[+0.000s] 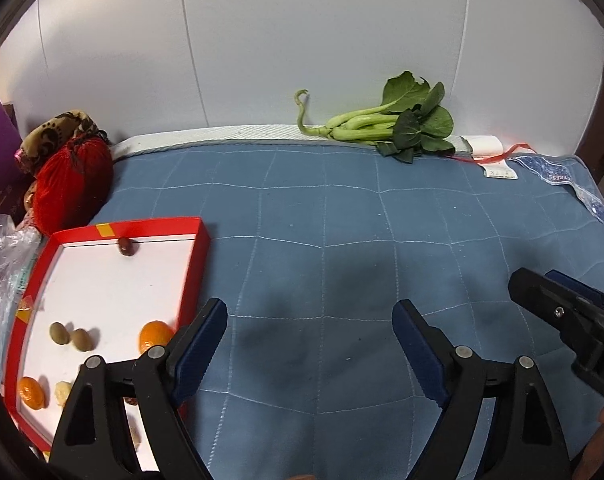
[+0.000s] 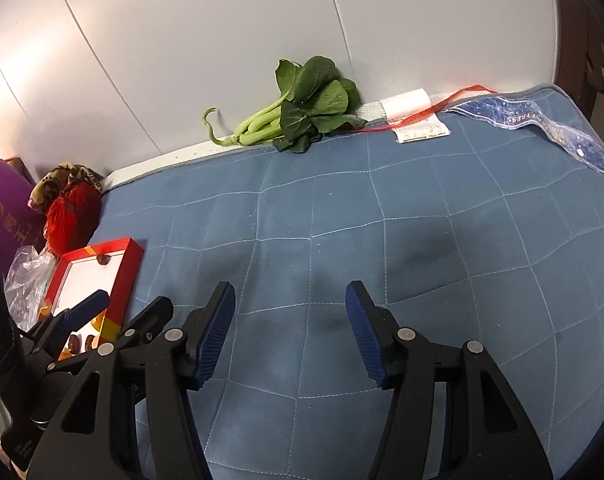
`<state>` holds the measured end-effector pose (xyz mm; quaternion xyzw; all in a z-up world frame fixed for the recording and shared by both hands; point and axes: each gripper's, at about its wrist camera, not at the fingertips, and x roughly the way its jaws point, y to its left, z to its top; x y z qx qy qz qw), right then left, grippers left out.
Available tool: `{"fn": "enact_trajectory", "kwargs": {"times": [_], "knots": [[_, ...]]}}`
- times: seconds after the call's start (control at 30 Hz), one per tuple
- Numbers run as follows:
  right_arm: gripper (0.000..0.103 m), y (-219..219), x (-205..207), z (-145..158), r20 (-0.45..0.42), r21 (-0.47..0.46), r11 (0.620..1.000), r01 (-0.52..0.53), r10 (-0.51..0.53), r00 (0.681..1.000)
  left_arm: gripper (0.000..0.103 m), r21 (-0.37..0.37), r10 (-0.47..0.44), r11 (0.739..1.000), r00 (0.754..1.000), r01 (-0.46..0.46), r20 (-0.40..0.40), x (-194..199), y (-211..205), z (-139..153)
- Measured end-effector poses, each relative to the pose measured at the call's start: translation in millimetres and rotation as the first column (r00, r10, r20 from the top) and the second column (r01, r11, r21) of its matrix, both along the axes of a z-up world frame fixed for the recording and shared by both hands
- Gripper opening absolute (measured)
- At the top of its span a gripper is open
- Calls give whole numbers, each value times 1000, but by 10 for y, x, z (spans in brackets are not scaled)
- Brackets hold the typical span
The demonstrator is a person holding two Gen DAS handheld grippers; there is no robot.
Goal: Organize fruits
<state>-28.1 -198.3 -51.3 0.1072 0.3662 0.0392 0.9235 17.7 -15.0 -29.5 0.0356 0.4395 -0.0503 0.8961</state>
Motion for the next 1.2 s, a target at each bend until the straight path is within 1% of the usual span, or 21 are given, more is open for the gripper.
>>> {"fn": "enact_trajectory", "kwargs": {"times": [0.17, 0.27, 0.33, 0.47, 0.5, 0.53, 0.63, 0.73, 0.83, 0.97, 1.0, 1.13, 1.2], "knots": [[57, 152, -100, 123, 88, -30, 999, -45, 47, 995, 86, 34, 29, 999, 999, -30, 29, -93, 106, 107], [57, 230, -160, 212, 138, -32, 997, -66, 69, 988, 86, 74, 56, 995, 995, -62, 77, -204, 179, 203], [57, 310, -215, 275, 178, -50, 995, -88, 96, 979, 86, 98, 81, 991, 991, -91, 106, -289, 228, 271], [57, 479, -319, 366, 228, -67, 987, -147, 158, 961, 86, 93, 120, 987, 984, -133, 134, -520, 360, 384], [57, 528, -367, 384, 239, -69, 984, -165, 177, 955, 86, 98, 141, 983, 980, -155, 140, -620, 426, 412], [57, 578, -427, 399, 254, -74, 981, -179, 193, 948, 86, 99, 159, 980, 976, -175, 150, -697, 473, 438], [57, 705, -571, 421, 283, -81, 971, -225, 239, 929, 86, 112, 227, 961, 952, -253, 206, -994, 670, 563], [57, 861, -748, 434, 307, -83, 958, -276, 288, 907, 86, 114, 269, 948, 940, -297, 209, -1227, 834, 658], [57, 985, -921, 428, 327, -88, 946, -311, 323, 888, 86, 133, 295, 936, 932, -327, 213, -1428, 951, 741], [57, 1166, -1178, 476, 374, -120, 925, -361, 379, 847, 87, 153, 326, 918, 915, -366, 237, -1664, 1074, 856], [59, 1208, -1264, 499, 394, -123, 919, -375, 392, 831, 87, 160, 336, 912, 910, -379, 242, -1718, 1108, 884], [68, 1300, -1513, 525, 446, -121, 907, -403, 413, 794, 88, 152, 369, 898, 894, -414, 256, -1955, 1235, 997], [69, 1345, -1588, 519, 454, -130, 897, -422, 432, 779, 89, 146, 383, 893, 889, -426, 251, -2072, 1284, 1028]]}}
